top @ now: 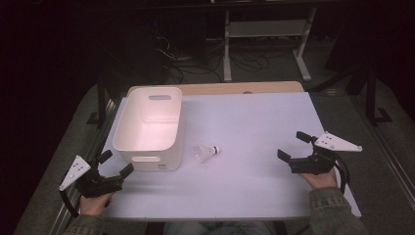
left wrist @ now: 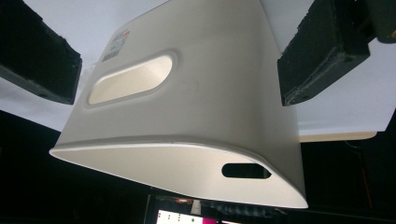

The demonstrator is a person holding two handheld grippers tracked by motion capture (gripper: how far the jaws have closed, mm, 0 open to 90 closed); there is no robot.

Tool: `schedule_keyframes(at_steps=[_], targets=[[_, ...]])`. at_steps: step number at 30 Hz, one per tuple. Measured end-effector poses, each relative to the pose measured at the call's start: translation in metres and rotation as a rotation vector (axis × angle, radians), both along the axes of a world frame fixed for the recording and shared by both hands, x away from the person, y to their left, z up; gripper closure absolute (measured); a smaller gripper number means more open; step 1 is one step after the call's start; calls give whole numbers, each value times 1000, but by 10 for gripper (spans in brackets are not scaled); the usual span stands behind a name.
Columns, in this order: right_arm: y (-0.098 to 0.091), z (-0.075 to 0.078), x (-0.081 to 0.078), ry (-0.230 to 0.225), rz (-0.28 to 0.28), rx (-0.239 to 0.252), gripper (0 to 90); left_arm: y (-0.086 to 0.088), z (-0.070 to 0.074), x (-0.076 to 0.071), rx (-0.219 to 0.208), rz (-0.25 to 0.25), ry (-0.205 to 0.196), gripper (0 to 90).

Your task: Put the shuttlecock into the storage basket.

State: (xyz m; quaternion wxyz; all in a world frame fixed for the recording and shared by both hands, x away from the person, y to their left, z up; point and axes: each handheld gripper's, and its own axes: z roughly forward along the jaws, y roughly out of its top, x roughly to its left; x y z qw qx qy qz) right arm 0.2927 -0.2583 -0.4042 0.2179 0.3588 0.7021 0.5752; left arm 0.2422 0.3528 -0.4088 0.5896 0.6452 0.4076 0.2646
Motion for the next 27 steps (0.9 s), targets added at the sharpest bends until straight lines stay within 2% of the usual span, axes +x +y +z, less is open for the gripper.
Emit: schedule_keyframes(at_steps=[11,17,27], targets=[[6,6,1,21,29,-31,0,-1,0,-2,-19,3,-2,0],[10,14,6,43,56,-49,0,-1,0,0,-7,0,-1,0],[19,28,20,79,107,-101,0,-1,0,-1,-13,1,-1,0]])
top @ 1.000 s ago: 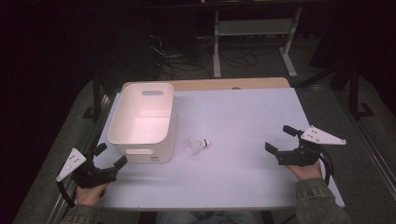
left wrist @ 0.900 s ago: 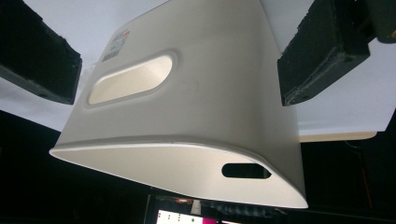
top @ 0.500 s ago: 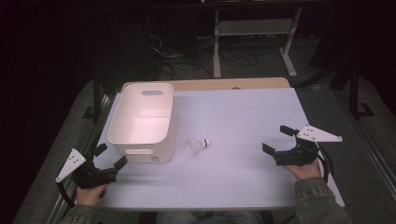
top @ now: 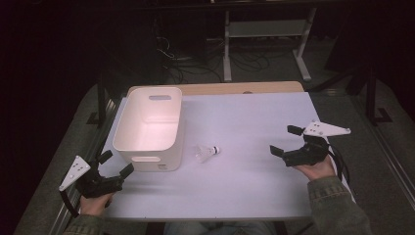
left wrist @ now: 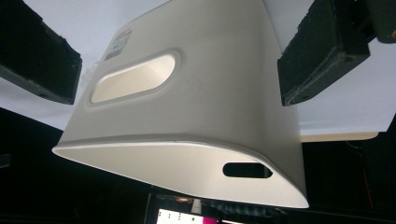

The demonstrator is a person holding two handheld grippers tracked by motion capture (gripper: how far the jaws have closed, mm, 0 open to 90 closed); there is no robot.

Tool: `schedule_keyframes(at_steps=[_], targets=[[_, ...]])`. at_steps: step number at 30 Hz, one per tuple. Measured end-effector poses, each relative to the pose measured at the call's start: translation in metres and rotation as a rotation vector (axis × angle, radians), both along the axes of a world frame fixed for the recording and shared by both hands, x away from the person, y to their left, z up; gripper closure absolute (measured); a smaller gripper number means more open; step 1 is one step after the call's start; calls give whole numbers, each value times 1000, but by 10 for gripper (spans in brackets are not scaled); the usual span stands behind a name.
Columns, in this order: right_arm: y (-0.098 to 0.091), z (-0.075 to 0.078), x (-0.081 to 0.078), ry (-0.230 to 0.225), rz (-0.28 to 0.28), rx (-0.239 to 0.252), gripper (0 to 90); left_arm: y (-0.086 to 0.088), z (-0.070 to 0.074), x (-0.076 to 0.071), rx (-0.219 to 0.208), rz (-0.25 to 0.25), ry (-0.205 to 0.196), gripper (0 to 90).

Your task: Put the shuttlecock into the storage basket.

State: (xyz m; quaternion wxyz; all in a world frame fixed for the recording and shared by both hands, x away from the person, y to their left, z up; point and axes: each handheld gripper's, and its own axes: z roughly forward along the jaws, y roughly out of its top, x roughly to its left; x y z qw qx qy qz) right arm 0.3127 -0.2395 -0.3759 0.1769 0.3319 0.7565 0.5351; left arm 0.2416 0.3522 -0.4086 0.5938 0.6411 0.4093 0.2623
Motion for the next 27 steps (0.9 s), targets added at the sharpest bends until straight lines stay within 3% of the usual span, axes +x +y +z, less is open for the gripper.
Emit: schedule_keyframes(at_steps=[27], targets=[[30,16,38,54,92,-87,0,0,0,0,7,-1,2,0]])
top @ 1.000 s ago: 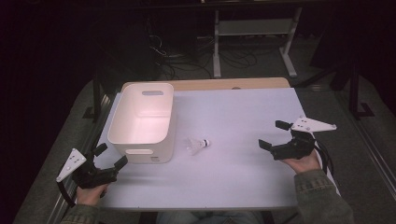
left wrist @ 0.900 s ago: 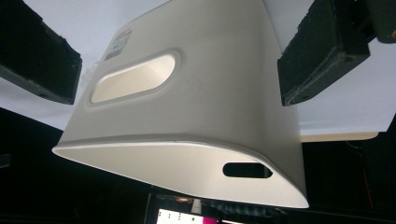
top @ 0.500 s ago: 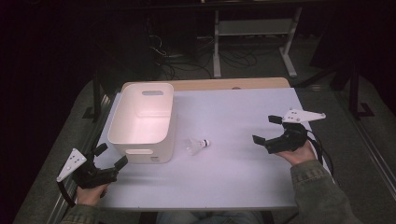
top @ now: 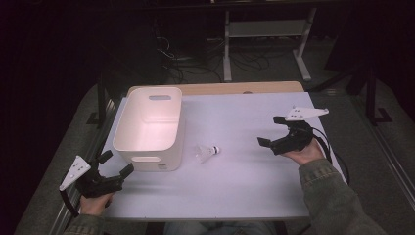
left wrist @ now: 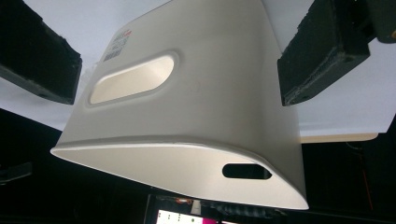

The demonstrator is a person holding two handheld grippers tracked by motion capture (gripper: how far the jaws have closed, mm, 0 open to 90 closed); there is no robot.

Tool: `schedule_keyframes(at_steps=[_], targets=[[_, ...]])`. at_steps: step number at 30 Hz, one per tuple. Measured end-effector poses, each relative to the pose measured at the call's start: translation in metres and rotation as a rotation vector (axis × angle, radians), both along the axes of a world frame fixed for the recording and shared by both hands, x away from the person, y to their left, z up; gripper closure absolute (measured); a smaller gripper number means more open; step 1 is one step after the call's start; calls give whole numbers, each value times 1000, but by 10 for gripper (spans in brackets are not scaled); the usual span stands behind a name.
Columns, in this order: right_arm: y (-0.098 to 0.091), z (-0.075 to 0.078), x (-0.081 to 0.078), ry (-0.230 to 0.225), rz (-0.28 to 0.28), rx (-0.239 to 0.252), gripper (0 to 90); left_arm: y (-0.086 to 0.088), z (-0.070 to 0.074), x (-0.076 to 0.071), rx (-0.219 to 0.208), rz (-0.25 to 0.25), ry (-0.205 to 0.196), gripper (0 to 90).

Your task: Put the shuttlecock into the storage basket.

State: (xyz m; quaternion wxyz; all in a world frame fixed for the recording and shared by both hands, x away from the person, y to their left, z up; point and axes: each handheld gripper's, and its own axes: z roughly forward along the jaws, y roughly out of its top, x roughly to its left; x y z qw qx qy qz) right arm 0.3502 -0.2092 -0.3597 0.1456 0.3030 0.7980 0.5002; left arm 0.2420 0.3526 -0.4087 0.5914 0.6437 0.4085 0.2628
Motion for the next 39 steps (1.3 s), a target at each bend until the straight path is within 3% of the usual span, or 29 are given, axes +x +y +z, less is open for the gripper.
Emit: schedule_keyframes(at_steps=[15,39], targets=[[23,4,19,25,76,-49,0,0,0,0,-6,5,1,0],[55,1,45,80,167,-83,0,1,-1,-2,-3,2,8,0]])
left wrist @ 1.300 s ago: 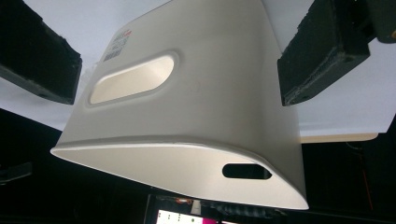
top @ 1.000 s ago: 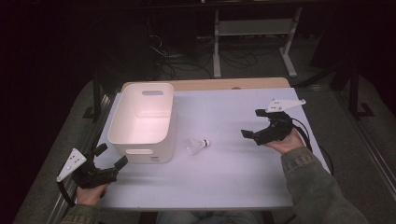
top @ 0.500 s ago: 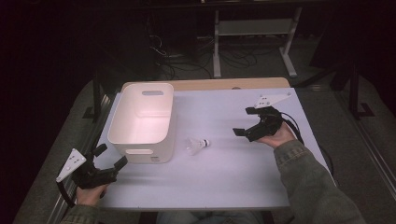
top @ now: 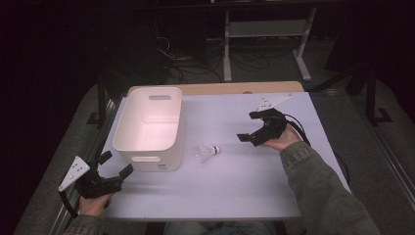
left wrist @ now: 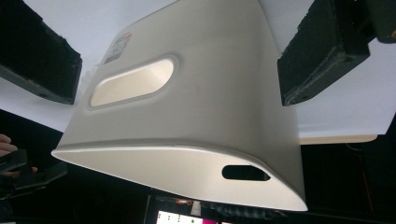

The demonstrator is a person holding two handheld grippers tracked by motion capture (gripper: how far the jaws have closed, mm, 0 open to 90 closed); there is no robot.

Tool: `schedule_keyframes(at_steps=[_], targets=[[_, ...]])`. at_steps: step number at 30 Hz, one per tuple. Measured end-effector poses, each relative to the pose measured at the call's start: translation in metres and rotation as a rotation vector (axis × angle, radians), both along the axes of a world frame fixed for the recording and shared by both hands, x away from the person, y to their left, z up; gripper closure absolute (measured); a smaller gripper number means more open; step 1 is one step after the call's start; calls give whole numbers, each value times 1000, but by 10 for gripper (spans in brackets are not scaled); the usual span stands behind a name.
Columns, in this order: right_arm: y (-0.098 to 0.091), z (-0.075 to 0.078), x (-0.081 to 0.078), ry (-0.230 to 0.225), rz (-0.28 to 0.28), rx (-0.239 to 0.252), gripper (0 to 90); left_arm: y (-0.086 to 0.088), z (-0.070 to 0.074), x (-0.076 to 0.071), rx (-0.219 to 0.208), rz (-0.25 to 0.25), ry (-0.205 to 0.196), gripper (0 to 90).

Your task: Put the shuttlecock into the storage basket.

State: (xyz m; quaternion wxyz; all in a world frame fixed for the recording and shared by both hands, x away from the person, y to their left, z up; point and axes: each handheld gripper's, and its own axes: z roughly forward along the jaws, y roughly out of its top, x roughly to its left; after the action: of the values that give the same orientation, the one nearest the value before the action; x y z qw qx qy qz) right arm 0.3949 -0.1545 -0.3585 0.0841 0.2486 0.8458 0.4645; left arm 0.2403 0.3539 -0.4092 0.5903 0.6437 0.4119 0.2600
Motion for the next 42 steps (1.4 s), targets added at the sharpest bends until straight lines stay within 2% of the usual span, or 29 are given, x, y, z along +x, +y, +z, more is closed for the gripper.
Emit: schedule_keyframes(at_steps=[9,19,21,23,28,32,35,42], targets=[[11,1,5,6,35,-6,0,1,0,-1,-1,4,3,0],[33,1,11,17,90,-39,0,2,0,-2,2,11,0,0],[37,0,12,25,95,-49,0,1,0,-2,-10,11,-2,0],[42,-3,15,20,108,-71,0,2,0,-1,-5,5,-3,0],[49,-12,19,38,127,-87,0,3,0,-1,0,6,0,0],[54,-17,23,34,147,-105,0,3,0,-1,1,6,0,0],[56,-19,24,37,148,-118,0,2,0,-1,-4,5,1,0],[64,-24,30,49,196,-147,0,2,0,0,-5,4,-1,0]])
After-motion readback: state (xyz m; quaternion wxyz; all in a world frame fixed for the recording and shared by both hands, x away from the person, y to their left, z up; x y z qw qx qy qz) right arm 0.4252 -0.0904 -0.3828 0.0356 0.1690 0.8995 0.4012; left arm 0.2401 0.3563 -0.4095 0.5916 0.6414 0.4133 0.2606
